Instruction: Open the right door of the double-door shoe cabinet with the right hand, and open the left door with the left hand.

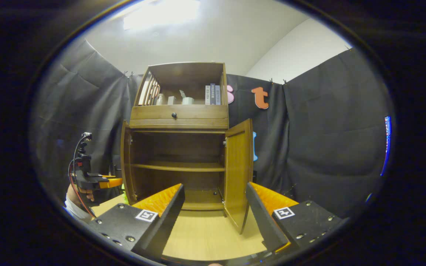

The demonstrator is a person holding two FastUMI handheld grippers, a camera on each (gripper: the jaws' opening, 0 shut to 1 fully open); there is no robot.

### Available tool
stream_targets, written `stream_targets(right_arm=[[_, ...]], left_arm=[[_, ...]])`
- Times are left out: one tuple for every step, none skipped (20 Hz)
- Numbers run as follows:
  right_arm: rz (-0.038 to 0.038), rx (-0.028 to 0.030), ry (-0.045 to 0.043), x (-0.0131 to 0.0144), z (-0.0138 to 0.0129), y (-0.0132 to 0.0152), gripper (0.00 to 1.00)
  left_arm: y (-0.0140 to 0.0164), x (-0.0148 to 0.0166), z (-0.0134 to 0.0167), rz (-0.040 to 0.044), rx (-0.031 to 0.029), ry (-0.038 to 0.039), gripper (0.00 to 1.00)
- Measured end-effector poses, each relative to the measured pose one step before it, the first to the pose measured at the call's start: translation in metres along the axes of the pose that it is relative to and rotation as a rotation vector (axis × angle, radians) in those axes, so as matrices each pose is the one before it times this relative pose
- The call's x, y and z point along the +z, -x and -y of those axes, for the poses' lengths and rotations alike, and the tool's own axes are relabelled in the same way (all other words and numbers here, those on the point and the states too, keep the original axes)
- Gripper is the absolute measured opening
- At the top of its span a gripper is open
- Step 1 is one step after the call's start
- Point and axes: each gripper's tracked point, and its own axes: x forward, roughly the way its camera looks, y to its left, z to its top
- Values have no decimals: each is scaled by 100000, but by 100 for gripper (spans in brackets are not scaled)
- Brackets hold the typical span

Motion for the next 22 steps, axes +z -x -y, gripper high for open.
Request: stream_targets(right_arm=[[689, 142, 561, 384, -256, 164, 93], [484, 172, 228, 363, -277, 250, 98], [303, 113, 123, 103, -229, 159, 98], [415, 67, 163, 106, -30, 152, 98], [480, -88, 127, 140, -96, 130, 96], [186, 199, 187, 51, -115, 49, 94], [-105, 316, 155, 42, -148, 26, 98], [-30, 160, 154, 24, -96, -31, 98], [-232, 14, 87, -93, 22, -86, 98], [-421, 120, 112, -180, -43, -47, 98], [-440, 172, -92, -131, -70, -149, 98], [-545, 264, -180, -133, -33, -150, 98], [-417, 45, -337, -146, -118, -282, 98], [-453, 7, -196, -138, -84, -388, 98], [-304, 27, -104, -158, -52, -265, 94], [-325, 10, -114, -169, -55, -212, 98], [-405, 84, 18, -121, -80, -155, 93], [-416, 17, 142, -287, -80, -54, 98], [-356, 7, 193, -158, -54, -177, 98], [-250, -86, 72, -199, -87, -76, 98], [-261, -29, -11, -126, 15, -199, 98], [-246, 107, 24, -145, -90, -68, 98]], left_arm=[[321, 119, -345, 176, 347, -671, 26], [303, 25, -276, 323, 724, -428, 25], [339, 85, -426, 428, 900, -615, 25], [268, -50, -521, 108, 834, -1085, 25], [300, -21, -570, 129, 1075, -800, 26], [358, 79, -599, 360, 1538, -880, 26], [313, 97, -873, 706, 2246, -1051, 25], [286, -70, -1060, 361, 2768, -934, 25], [261, -104, -1245, 68, 3065, -1179, 26], [183, -140, -1216, -145, 3160, -1293, 25], [43, -73, -1290, 134, 2800, -1210, 24], [282, -124, -1324, -490, 3022, -590, 15], [175, 36, -1012, 287, 1427, 217, 6], [197, 16, -478, -183, 189, 962, 6], [161, 167, -569, 233, 20, 1332, 13], [146, 137, -599, -91, 152, 1031, 13], [170, 225, -504, 188, 243, 336, 13], [62, 287, -472, 890, 449, 82, 6], [553, 322, -221, 1285, -674, -254, 15], [132, 305, 56, 982, -655, -315, 22], [485, 32, 85, 179, -256, -731, 29], [640, 28, 30, 69, -28, -1015, 34]])
